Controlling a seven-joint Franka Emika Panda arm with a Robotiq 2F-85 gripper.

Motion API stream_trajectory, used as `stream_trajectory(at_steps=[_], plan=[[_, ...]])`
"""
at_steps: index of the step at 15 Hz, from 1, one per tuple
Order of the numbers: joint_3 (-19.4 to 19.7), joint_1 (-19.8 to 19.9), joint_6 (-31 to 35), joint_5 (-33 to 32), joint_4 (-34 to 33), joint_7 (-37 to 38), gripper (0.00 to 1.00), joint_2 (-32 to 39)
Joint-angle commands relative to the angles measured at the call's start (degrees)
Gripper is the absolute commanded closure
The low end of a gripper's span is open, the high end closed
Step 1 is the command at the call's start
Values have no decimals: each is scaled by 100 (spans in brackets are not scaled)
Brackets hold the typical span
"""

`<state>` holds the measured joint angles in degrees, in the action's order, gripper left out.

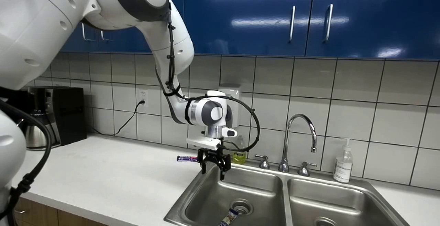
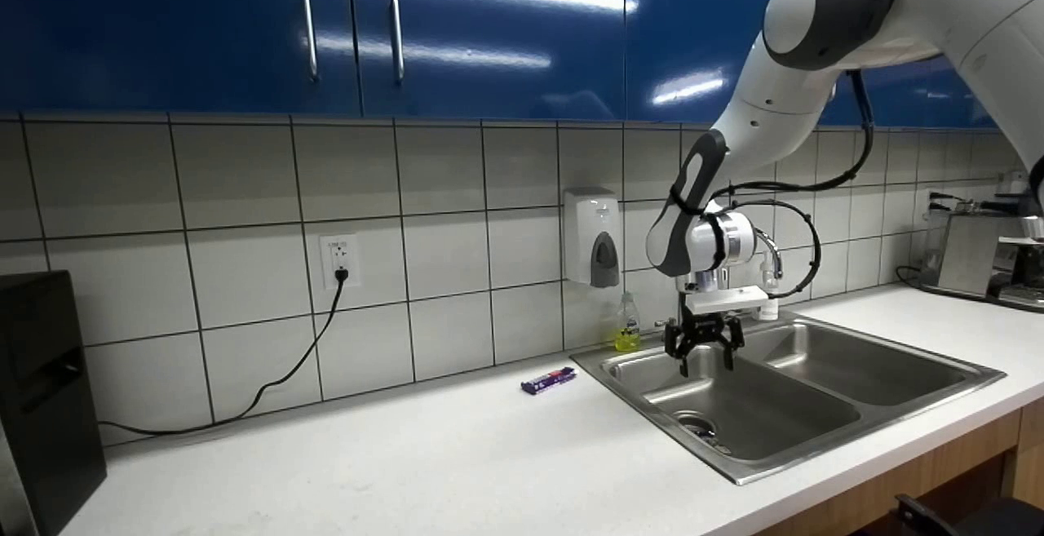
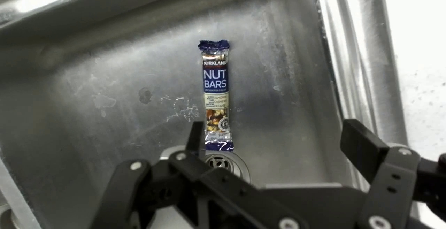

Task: Put the chocolate bar inside the sink

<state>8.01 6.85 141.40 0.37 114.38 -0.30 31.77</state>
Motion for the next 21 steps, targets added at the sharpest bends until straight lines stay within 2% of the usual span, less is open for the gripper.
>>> stream_trajectory(at_steps=[1,21], plan=[[-182,-81,157,-81,803,-148,0,-696],[-924,-722,51,-410,2747,-1042,0,-2096]])
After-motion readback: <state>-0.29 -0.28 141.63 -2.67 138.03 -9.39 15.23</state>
